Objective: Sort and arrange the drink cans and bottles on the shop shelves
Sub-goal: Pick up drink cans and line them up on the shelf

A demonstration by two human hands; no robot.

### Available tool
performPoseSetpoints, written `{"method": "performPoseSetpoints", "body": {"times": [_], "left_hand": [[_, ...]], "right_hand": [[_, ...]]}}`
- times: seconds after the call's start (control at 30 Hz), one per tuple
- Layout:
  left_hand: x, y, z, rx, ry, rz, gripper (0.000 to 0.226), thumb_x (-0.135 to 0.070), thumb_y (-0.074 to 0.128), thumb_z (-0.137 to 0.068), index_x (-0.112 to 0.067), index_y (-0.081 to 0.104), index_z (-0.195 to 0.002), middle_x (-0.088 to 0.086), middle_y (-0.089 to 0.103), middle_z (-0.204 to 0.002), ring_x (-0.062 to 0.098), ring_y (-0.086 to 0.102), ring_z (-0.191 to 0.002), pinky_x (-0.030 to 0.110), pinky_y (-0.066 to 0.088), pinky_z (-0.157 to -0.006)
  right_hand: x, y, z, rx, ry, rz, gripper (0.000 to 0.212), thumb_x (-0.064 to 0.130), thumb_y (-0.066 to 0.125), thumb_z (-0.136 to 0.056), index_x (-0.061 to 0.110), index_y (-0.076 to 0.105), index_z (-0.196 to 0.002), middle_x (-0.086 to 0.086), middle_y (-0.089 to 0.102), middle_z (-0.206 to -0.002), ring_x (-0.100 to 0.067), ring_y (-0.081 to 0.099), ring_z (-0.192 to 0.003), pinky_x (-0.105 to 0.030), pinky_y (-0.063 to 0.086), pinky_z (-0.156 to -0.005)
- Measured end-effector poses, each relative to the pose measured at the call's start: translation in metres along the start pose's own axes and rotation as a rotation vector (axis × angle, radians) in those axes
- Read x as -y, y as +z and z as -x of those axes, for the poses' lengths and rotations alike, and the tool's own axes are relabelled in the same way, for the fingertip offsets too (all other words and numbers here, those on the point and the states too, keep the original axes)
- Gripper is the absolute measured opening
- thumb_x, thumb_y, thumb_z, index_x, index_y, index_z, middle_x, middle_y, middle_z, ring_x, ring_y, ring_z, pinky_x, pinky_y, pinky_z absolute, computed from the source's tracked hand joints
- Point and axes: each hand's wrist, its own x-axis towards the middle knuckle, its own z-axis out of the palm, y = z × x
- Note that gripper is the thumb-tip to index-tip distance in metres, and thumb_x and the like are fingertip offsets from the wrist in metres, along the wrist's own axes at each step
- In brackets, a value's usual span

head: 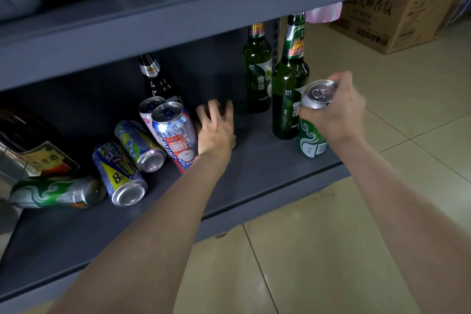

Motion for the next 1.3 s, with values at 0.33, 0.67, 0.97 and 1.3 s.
{"method": "performPoseSetpoints", "body": {"times": [0.33, 0.67, 0.97, 1.3], "left_hand": [[-0.058, -0.014, 0.001, -0.160, 0.224, 0.717, 0.086, -0.031, 0.075, -0.072, -0.020, 0.028, -0.143, 0.012, 0.038, -0.138, 0.031, 0.036, -0.125, 0.043, 0.032, -0.107], [-0.112, 0.005, -0.023, 0.119, -0.233, 1.279, 0.104, -0.026, 0.080, -0.069, -0.034, 0.010, -0.145, 0.003, 0.042, -0.141, 0.021, 0.044, -0.126, 0.033, 0.039, -0.098], [-0.094, 0.016, -0.034, 0.040, -0.247, 1.256, 0.085, -0.019, 0.080, -0.069, -0.028, 0.028, -0.136, 0.004, 0.052, -0.129, 0.022, 0.049, -0.119, 0.035, 0.045, -0.095], [-0.068, 0.022, -0.040, 0.070, -0.197, 1.228, 0.091, -0.023, 0.079, -0.071, -0.030, 0.020, -0.140, 0.003, 0.051, -0.132, 0.021, 0.048, -0.122, 0.040, 0.042, -0.101]], "right_hand": [[-0.010, -0.025, -0.012, 0.027, 0.047, 0.055, 0.059, 0.019, 0.084, -0.063, 0.018, 0.039, -0.100, -0.009, 0.058, -0.102, -0.028, 0.057, -0.091, -0.041, 0.049, -0.079], [-0.020, -0.029, -0.024, 0.046, 0.031, 0.073, 0.056, 0.021, 0.081, -0.065, 0.020, 0.036, -0.098, -0.007, 0.058, -0.102, -0.027, 0.057, -0.089, -0.037, 0.049, -0.074], [-0.013, -0.017, -0.025, 0.077, 0.038, 0.063, 0.058, 0.024, 0.083, -0.065, 0.020, 0.037, -0.099, -0.007, 0.058, -0.102, -0.027, 0.058, -0.088, -0.039, 0.051, -0.076], [-0.011, 0.002, -0.023, 0.104, -0.009, -0.002, 0.060, 0.025, 0.082, -0.066, 0.018, 0.043, -0.109, -0.005, 0.057, -0.106, -0.025, 0.057, -0.094, -0.041, 0.050, -0.080]]}}
